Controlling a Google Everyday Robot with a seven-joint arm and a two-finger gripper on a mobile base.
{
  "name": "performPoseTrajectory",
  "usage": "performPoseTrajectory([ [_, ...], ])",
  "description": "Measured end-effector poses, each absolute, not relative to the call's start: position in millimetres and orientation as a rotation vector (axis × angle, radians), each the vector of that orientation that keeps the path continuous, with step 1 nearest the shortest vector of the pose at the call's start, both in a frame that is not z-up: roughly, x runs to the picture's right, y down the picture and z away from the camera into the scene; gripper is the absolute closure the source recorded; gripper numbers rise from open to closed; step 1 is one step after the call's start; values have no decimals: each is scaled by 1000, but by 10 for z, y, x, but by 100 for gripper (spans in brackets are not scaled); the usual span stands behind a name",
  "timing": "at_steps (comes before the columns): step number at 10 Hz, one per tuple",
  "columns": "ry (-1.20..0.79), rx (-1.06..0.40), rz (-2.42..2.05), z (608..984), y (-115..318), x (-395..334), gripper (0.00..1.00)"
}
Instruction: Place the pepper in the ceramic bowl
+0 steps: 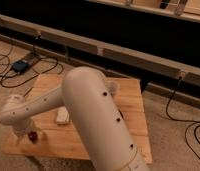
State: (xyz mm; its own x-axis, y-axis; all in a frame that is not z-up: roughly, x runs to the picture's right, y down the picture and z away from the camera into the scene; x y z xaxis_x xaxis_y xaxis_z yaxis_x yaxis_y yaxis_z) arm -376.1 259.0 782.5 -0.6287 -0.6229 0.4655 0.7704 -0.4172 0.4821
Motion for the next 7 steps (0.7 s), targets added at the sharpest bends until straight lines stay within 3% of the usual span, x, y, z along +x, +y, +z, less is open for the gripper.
performPoseTrajectory([
  [5, -848, -253, -2103, 7949, 2509, -3678, 84],
  [7, -848, -242, -2095, 7927, 2408, -3622, 98],
])
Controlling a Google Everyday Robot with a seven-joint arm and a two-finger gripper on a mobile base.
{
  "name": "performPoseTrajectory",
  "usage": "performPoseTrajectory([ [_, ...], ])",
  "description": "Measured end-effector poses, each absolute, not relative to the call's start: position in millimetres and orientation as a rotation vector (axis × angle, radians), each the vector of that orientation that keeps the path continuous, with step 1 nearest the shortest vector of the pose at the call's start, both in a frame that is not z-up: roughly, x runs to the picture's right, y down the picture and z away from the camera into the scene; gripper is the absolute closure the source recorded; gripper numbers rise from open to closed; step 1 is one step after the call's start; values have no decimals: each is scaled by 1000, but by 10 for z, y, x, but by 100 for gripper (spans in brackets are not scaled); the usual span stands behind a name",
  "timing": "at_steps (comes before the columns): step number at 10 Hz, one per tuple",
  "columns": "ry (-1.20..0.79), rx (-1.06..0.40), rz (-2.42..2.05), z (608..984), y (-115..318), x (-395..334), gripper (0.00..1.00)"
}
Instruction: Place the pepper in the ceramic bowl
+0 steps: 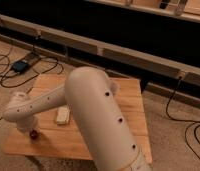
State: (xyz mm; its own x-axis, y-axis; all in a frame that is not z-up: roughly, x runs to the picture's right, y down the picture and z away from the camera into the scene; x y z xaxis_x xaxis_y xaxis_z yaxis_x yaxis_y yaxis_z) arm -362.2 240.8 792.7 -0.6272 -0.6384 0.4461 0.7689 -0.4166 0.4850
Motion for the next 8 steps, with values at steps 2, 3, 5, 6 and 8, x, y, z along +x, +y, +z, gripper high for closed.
performPoseTrajectory([
  [2, -842, -214, -2065, 7861, 2154, -3522, 100],
  [3, -832, -203, -2046, 7833, 1993, -3438, 100],
  [5, -791, -198, -2004, 7821, 1604, -3138, 100],
  [6, -765, -206, -1988, 7850, 1453, -2970, 100],
  [8, -695, -245, -1944, 7954, 1140, -2510, 100],
])
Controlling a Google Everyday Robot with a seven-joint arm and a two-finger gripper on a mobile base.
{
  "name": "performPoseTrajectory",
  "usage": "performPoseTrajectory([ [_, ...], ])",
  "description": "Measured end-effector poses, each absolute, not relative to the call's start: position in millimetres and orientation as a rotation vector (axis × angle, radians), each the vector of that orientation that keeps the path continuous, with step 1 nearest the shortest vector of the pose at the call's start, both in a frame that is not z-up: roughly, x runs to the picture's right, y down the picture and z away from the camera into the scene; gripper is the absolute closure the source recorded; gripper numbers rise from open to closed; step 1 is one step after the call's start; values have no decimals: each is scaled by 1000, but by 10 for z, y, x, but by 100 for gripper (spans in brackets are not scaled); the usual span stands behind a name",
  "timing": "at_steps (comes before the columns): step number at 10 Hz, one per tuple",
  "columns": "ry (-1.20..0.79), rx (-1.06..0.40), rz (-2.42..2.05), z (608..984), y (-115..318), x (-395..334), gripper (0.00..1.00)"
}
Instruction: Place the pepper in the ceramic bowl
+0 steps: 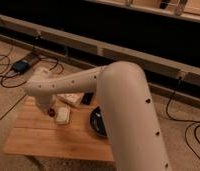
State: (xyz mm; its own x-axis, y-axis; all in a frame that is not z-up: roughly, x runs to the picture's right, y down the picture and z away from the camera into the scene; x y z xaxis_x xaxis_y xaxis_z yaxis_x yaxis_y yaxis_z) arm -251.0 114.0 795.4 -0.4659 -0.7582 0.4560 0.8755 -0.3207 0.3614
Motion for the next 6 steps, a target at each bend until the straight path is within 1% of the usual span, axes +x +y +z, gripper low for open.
performPoseTrajectory([
  [2, -629, -283, -1896, 8054, 878, -2056, 100],
  [4, -584, -314, -1852, 8108, 726, -1677, 100],
  [6, -556, -345, -1815, 8114, 665, -1322, 100],
])
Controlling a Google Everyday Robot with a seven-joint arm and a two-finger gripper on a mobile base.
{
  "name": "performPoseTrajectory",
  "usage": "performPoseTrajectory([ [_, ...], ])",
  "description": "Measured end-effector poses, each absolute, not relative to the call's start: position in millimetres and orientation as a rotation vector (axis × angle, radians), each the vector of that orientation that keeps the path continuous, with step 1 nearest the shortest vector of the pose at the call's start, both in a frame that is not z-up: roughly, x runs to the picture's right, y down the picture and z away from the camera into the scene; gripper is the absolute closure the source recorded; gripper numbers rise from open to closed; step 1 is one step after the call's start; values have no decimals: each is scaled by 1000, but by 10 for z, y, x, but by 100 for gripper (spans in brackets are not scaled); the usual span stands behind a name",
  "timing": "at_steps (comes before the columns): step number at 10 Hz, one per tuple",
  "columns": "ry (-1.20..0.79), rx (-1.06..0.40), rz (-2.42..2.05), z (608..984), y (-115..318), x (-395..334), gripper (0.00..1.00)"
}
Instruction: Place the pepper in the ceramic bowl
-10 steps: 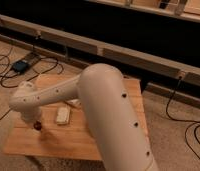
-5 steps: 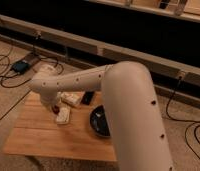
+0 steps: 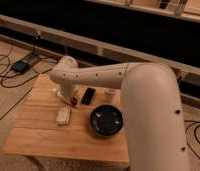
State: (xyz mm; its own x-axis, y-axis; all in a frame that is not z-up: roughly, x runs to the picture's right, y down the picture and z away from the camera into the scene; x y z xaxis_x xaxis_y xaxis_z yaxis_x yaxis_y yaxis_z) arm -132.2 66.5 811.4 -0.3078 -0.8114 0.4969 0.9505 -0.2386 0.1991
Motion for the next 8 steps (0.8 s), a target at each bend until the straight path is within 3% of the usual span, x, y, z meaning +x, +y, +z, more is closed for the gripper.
performPoseTrajectory([
  [8, -531, -444, -1726, 8005, 891, -272, 100],
])
